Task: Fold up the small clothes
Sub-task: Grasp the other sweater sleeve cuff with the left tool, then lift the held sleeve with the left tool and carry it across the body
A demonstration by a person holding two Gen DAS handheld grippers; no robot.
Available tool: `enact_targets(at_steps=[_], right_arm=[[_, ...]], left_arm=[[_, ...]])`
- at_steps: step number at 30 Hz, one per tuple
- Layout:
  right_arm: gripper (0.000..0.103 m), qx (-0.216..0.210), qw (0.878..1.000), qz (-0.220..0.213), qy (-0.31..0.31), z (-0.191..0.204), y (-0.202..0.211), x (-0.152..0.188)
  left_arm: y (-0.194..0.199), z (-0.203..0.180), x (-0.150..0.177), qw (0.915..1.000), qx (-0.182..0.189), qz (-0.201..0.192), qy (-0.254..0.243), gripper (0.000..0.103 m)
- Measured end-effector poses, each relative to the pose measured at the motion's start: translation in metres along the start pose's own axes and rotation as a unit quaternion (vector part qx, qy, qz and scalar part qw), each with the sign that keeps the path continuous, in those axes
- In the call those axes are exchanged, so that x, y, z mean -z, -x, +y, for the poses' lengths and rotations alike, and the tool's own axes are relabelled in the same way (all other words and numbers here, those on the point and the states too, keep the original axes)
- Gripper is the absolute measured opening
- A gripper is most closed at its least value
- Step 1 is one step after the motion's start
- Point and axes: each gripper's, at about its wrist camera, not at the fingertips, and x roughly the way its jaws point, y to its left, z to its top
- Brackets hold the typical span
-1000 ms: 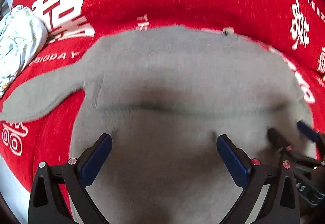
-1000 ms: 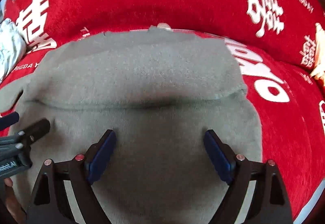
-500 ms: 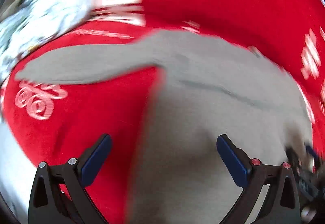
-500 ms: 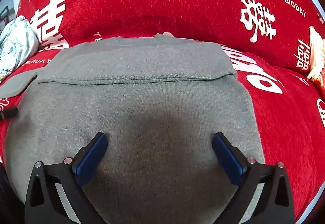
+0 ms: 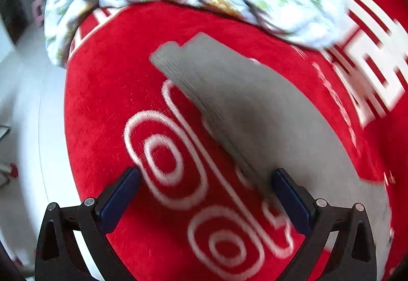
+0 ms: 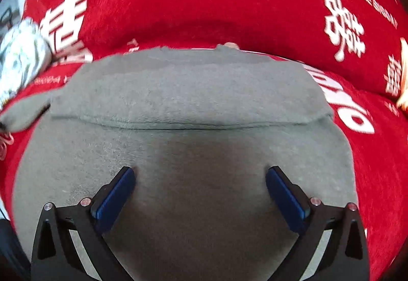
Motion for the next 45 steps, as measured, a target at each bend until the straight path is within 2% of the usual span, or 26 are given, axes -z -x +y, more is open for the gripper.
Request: enact_targets(at_steps=[6,7,8,9,10,12,15,17,19,22,25,30,37,45], right_arm=[[0.103,-0.008,1.000,-0.001,0.007,0.004,-0.002,0.001],[0.103,-0.007,1.000,-0.002,0.007,0.004,-0.002,0.001],[0.103,-0.007,1.000,-0.003,0.007,0.004,-0.002,0.001],[0.103,-0.007,1.000,-0.004,0.007,0.004,-0.002,0.001],[0.103,-0.006,1.000,-0.004,0.007,0.004,-0.002,0.001],[0.103,-0.006,1.000,-0.002,0.008,0.004,-0.002,0.000],[0.103,-0.007,1.000,0.009,0.008,0.004,-0.001,-0.005],[0.103,-0.017,1.000,0.011,0.004,0.003,-0.002,-0.010],[0.103,-0.018,1.000,0.013,0.004,0.004,-0.006,-0.013],[0.103,-0.017,1.000,0.010,0.010,0.007,-0.010,-0.012],[0.103,-0.018,1.000,0.004,0.010,0.007,-0.009,-0.009],[0.103,-0.020,1.000,-0.001,0.008,0.006,-0.008,-0.008],[0.103,-0.020,1.000,-0.004,0.007,0.006,-0.008,-0.009],[0.103,-0.023,1.000,-0.006,0.006,0.006,-0.007,-0.009]], left_arm=[[-0.017,-0.035,-0.019,0.9990,-0.017,-0.013,-0.038,0.103],[-0.019,-0.038,-0.021,0.9990,-0.016,-0.016,-0.038,0.100],[-0.019,-0.041,-0.024,0.9988,-0.017,-0.023,-0.040,0.086],[-0.017,-0.044,-0.026,0.9983,-0.014,-0.034,-0.045,0.067],[-0.016,-0.047,-0.028,0.9978,-0.010,-0.040,-0.051,0.057],[-0.013,-0.043,-0.036,0.9978,0.019,-0.032,-0.055,0.018],[-0.009,-0.037,-0.041,0.9982,0.034,-0.015,-0.048,0.014],[-0.001,-0.041,-0.038,0.9969,0.002,-0.036,-0.070,0.013],[0.011,-0.053,-0.030,0.9903,-0.035,-0.073,-0.113,0.013],[0.026,-0.068,-0.027,0.9857,-0.043,-0.093,-0.134,0.013],[0.035,-0.081,-0.026,0.9853,-0.035,-0.093,-0.139,0.012],[0.063,-0.113,-0.006,0.9787,-0.012,-0.104,-0.176,0.011],[0.089,-0.162,0.033,0.9714,0.042,-0.070,-0.223,0.011],[0.110,-0.218,0.082,0.9587,0.077,-0.041,-0.271,0.011]])
